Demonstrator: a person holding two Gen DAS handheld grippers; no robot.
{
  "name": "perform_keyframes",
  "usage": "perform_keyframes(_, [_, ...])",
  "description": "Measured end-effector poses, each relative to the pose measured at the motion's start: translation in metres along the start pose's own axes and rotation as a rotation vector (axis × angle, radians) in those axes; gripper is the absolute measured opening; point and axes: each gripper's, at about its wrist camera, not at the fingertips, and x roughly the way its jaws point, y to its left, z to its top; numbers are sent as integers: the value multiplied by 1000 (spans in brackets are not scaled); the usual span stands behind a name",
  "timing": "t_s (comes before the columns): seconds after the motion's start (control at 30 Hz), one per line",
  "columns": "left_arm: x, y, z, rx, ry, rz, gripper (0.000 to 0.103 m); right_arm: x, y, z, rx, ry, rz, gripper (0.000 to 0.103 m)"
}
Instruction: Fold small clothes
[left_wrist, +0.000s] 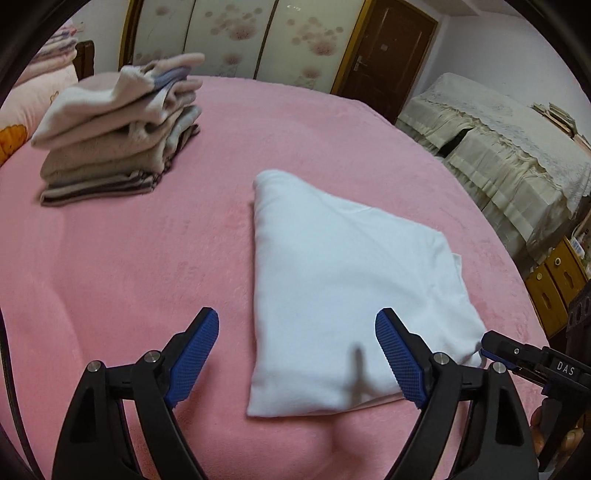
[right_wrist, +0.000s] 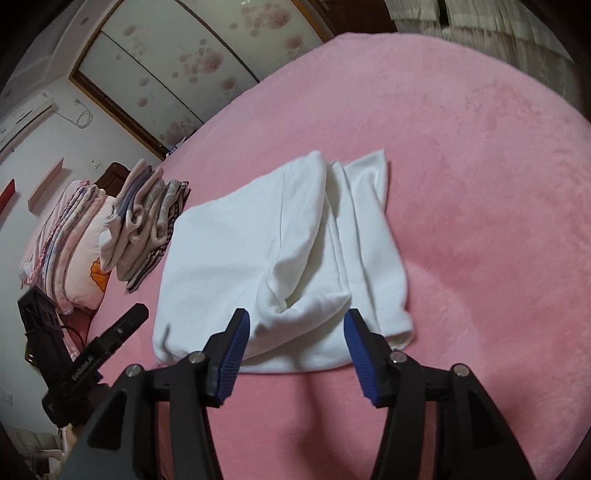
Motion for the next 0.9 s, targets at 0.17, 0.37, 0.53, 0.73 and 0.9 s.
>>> perform_keyframes(0.17, [11, 1, -6, -3, 19, -19, 86, 15, -3, 7, 60, 29, 23, 55])
perform_keyframes(0.37, [22, -7, -4, 20, 33, -37, 86, 22, 5, 18, 20, 0, 40, 26])
perform_keyframes(0.53, [27, -14, -3, 34, 38, -49, 86, 3, 32, 17, -158, -80, -34, 20])
perform_keyframes(0.73, [29, -22, -2, 60, 39, -74, 86, -29, 28, 6, -193, -183, -103, 20])
perform_keyframes(0.9, [42, -26, -7, 80, 86, -72, 86, -4, 3, -4, -166, -91, -143, 20])
